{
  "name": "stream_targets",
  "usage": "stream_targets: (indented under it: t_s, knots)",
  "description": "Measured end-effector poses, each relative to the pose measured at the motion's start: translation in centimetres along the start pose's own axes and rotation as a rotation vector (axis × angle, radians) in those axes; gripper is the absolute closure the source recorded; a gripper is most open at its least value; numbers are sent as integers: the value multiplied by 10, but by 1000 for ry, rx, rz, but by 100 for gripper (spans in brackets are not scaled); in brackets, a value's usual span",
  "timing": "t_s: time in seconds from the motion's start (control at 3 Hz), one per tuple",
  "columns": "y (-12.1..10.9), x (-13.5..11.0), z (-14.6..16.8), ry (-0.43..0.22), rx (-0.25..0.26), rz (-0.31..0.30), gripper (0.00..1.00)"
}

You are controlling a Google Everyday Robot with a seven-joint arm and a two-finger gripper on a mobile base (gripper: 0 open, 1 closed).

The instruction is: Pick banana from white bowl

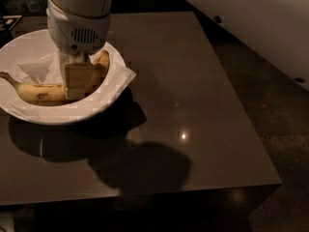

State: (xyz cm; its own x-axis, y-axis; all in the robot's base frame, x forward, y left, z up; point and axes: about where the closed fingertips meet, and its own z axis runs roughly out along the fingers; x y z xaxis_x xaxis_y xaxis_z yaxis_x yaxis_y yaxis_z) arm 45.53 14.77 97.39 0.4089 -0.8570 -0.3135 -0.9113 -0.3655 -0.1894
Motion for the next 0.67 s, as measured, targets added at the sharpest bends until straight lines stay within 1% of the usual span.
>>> stream_targets:
  t_s: [0.33, 0.67]
  knots:
    - [24, -9, -12, 11, 5, 46, 100]
    - [43, -15, -23, 26, 22, 80, 100]
